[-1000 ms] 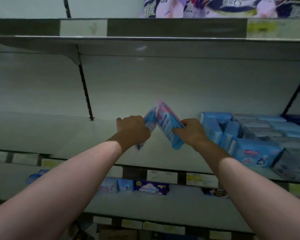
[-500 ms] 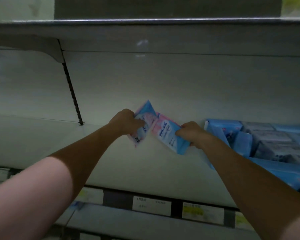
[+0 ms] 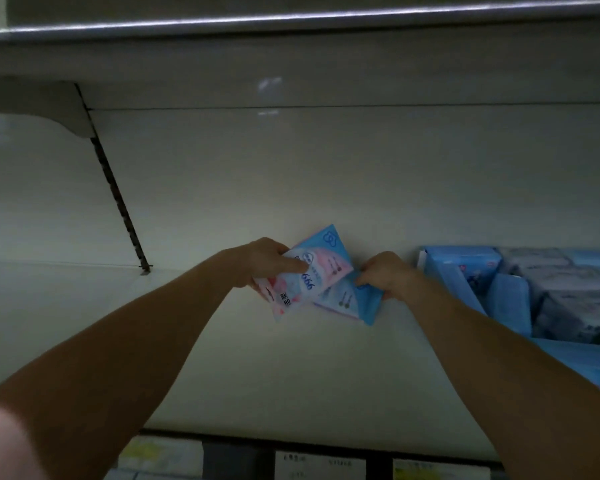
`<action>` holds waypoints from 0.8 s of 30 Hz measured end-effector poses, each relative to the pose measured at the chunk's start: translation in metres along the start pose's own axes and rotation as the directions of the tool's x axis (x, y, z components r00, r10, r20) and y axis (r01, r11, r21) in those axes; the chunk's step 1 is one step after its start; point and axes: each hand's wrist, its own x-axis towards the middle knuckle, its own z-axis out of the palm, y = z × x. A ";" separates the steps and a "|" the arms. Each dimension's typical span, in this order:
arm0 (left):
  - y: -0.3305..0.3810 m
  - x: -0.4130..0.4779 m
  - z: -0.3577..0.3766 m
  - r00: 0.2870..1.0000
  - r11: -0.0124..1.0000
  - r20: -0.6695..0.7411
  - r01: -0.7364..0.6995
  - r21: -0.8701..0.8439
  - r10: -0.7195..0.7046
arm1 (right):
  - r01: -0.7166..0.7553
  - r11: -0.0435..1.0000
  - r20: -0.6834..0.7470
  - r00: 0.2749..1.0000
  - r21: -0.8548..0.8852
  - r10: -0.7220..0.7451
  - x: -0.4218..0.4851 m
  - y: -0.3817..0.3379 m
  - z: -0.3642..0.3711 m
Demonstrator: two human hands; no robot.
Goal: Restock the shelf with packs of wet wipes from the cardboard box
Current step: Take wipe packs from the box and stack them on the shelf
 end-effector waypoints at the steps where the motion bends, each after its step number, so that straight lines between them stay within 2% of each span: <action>1: 0.000 0.003 -0.001 0.999 1.000 0.029 0.015 -0.019 -0.014 | 0.004 1.000 -0.006 1.000 0.009 -0.004 0.001 0.000 -0.001; 4: 0.004 0.011 -0.004 0.994 0.999 0.103 0.032 -0.035 -0.028 | 0.045 0.993 -0.112 0.993 0.107 -0.033 -0.003 -0.005 -0.009; 6: 0.009 0.015 -0.006 0.988 1.000 0.151 0.012 -0.007 -0.011 | 0.133 0.948 -0.194 0.978 0.288 -0.078 -0.006 -0.011 -0.013; 8: 0.015 0.018 -0.007 0.982 1.000 0.188 -0.006 0.005 0.005 | 0.145 0.889 -0.141 0.986 0.434 -0.092 -0.013 -0.020 -0.015; 11: 0.024 0.023 -0.009 0.987 0.998 0.159 0.011 -0.054 -0.003 | 0.115 0.909 -0.022 0.993 0.401 -0.116 -0.022 -0.025 -0.015; 16: 0.016 0.030 -0.015 0.982 0.946 0.170 0.127 -0.297 -0.078 | -0.005 0.883 -0.023 1.000 0.469 0.018 -0.023 -0.012 -0.015; 20: 0.008 0.034 -0.004 0.995 0.916 -0.002 0.090 -0.392 -0.099 | -0.082 0.902 0.036 0.997 0.424 0.074 -0.020 0.000 -0.007; 24: 0.005 0.043 0.012 0.968 0.939 -0.216 0.051 -0.340 -0.131 | -0.090 0.926 -0.016 0.995 0.368 0.103 -0.017 0.002 0.001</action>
